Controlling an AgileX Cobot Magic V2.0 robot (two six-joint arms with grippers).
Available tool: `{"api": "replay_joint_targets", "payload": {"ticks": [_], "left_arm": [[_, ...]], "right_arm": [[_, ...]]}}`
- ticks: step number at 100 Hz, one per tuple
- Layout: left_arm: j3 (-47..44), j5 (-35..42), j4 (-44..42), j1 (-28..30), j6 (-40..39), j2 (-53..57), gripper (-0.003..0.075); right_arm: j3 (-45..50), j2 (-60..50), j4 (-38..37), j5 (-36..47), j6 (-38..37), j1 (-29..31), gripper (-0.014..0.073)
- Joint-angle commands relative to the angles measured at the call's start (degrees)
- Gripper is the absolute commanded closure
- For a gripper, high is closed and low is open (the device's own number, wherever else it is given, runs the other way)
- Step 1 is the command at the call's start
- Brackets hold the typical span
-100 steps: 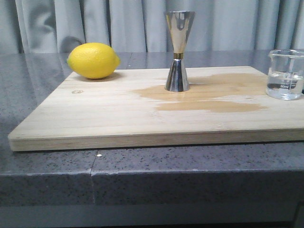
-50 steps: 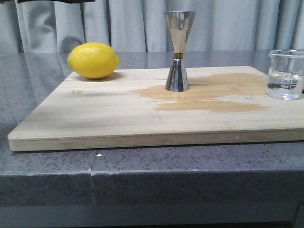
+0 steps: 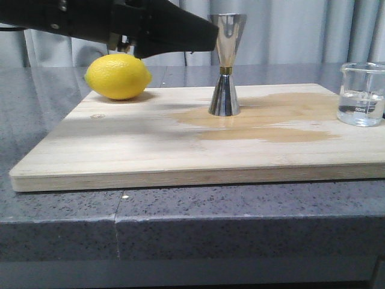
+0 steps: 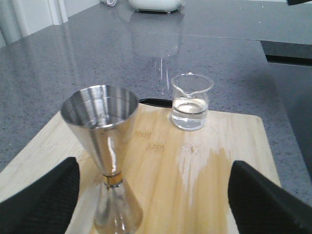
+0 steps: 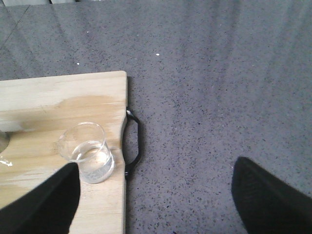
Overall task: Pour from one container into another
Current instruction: 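Grasp the steel jigger with the left gripper and lift it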
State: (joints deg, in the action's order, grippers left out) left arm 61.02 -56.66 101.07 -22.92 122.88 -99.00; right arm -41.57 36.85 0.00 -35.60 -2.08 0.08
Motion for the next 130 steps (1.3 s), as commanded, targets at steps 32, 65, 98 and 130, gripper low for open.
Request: {"api": "replay_joint_targets", "payload": {"ticks": [32,65,98,130], "left_arm": [[14.72,-2.83,4.4,-3.18,-7.24,-9.17,0.0155],[16.13,-0.49,4.4,-4.27,-7.24,-9.56,0.0274],[16.13,-1.16,4.4,-4.27,-7.24,-9.56,0.0428],[17.76,-8.84,4.4,-3.91,-7.9,-9.56,0.0428]], "right_arm": [[-2.09,0.4,0.0,4.26,0.53,0.46,0.0022],[-2.09,0.4,0.0,4.48,0.53,0.46,0.0022],[-2.09,0.4,0.0,4.48,0.53,0.46,0.0022],[-2.09,1.48,5.68,11.93,3.44,-1.57,0.0022]]}}
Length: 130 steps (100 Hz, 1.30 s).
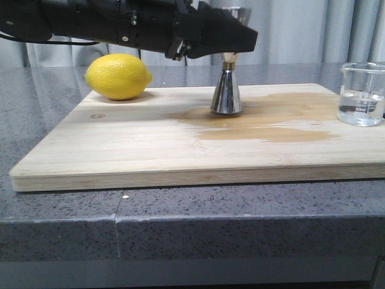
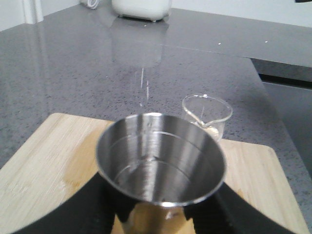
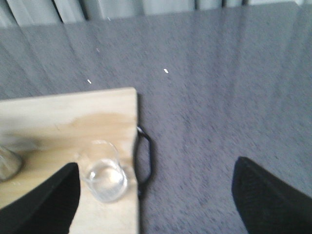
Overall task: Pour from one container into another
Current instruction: 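Grasp the steel jigger with the left gripper and lift it, then grasp the glass beaker of clear liquid with the right gripper and lift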
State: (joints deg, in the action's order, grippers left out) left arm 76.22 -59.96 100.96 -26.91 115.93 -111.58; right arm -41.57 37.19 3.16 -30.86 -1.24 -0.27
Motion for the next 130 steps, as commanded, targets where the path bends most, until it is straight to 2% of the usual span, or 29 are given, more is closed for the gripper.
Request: {"api": "replay_joint_targets", "payload": {"ticks": [1,22,36,55,86,109,130], "left_arm": [[2.68,-5.67,4.51,0.08,-0.95,3.12,0.0428],[4.45,-7.51,4.51,0.69,-1.64,3.87,0.0428],[4.45,-7.72,4.28,1.83,-3.02,5.28,0.0428],[4.45,-7.81,4.29,3.18,-3.95,5.76,0.0428],[4.45,-7.59,4.29,3.18,-3.95,5.76,0.0428],[4.45,-7.34,4.29,3.18,-3.95,5.76,0.0428],[4.45,-7.08,4.17,3.18,-3.95,5.2,0.0428]], "right_arm": [[-2.09,1.32,2.84,7.37,2.71,-1.65,0.0022],[-1.83,5.94,2.85,9.49,2.82,-7.93,0.0022],[1.5,8.03,2.85,14.61,2.82,-10.98,0.0022],[11.95,8.41,4.2,28.25,2.82,-12.67,0.0022],[27.46,11.0,4.34,55.2,1.24,-14.17,0.0022],[29.58,21.2,3.81,67.03,1.24,-15.25,0.0022],[29.58,32.16,0.42,83.38,1.24,-15.25,0.0022]]}}
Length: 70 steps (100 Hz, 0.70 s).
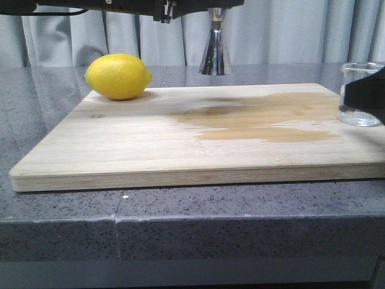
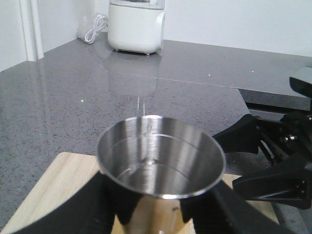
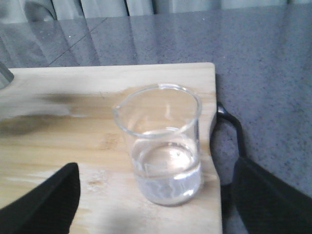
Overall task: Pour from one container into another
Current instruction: 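Grasp the glass beaker of clear liquid with the right gripper and lift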
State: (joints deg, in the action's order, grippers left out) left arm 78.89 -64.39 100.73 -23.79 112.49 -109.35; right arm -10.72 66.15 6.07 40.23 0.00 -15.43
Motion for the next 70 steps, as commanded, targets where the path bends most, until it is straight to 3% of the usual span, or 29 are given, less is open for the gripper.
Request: {"api": "replay_joint_targets", "payload": {"ticks": [1,12,34,70], "left_arm": [[1.79,-2.52,4.4,0.06,-0.52,2.98,0.0428],[1.79,-2.19,4.4,0.06,-0.52,2.98,0.0428],[1.79,-2.19,4.4,0.06,-0.52,2.98,0.0428],[1.79,-2.19,4.4,0.06,-0.52,2.98,0.0428]], "right_arm": [[-1.27,3.85,-2.76,13.34,0.0,-0.09,0.0022],[-1.88,8.26,-3.27,18.99,0.0,-0.09,0.0022],[-3.94,13.9,-3.5,22.42,0.0,-0.09,0.003],[-4.47,14.95,-3.5,20.83,0.0,-0.09,0.0205]]}}
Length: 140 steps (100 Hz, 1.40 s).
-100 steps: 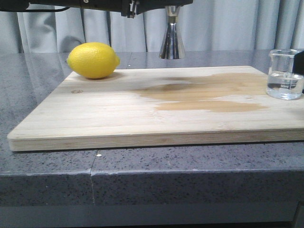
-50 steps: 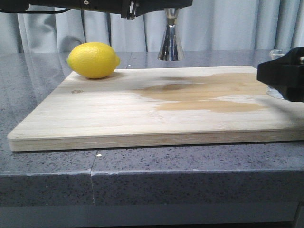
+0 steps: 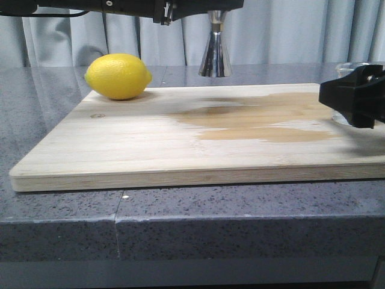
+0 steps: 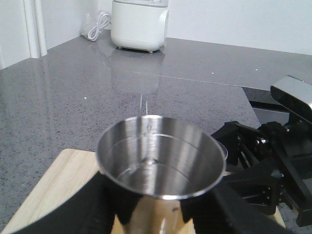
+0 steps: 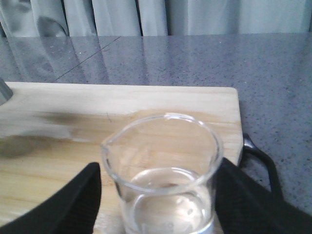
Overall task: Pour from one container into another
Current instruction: 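Grasp the glass beaker of clear liquid with the right gripper and lift, then tilt the beaker with the right gripper, pouring liquid into the jigger cup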
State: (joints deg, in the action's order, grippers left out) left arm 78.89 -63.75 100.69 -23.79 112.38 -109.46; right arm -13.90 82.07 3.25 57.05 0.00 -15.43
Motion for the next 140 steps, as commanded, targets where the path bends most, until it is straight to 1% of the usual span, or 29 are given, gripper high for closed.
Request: {"api": "replay_joint_targets", "payload": {"ticks": [1,25,39,48,57,70,89,99,124,133,140], "left_arm": [[1.79,-2.83,4.44,0.06,-0.4,3.09,0.0428],[1.79,-2.83,4.44,0.06,-0.4,3.09,0.0428],[1.79,-2.83,4.44,0.06,-0.4,3.09,0.0428],[1.79,-2.83,4.44,0.06,-0.4,3.09,0.0428],[1.79,-2.83,4.44,0.06,-0.4,3.09,0.0428],[1.79,-2.83,4.44,0.06,-0.4,3.09,0.0428],[1.79,-2.83,4.44,0.06,-0.4,3.09,0.0428],[1.79,-2.83,4.44,0.06,-0.4,3.09,0.0428],[1.79,-2.83,4.44,0.06,-0.4,3.09,0.0428],[1.79,-2.83,4.44,0.06,-0.4,3.09,0.0428],[1.79,-2.83,4.44,0.06,-0.4,3.09,0.0428]], "right_arm": [[-1.29,-0.97,-0.69,4.01,0.0,-0.09,0.0207],[-1.29,-0.97,-0.69,2.93,0.0,-0.09,0.0287],[-1.88,-1.74,-0.69,2.79,0.0,-0.09,0.0295],[-3.55,-3.33,-0.69,0.02,0.0,-0.09,0.0295],[-6.75,-5.98,-0.69,-6.27,0.0,-0.09,0.0295],[-14.51,-10.23,-1.76,-19.19,0.0,-0.09,0.0295],[-29.43,-12.8,-5.92,-43.2,0.0,-1.05,0.0295],[-37.18,-12.8,-8.74,-53.3,0.0,-2.74,0.0295],[-52.37,-10.3,-17.9,-69.09,0.0,-7.86,0.0295],[-57.02,-8.32,-19.68,-73.82,2.39,-9.3,0.0295],[-59.96,-6.95,-20.26,-77.13,5.85,-10.4,0.0295]]}}
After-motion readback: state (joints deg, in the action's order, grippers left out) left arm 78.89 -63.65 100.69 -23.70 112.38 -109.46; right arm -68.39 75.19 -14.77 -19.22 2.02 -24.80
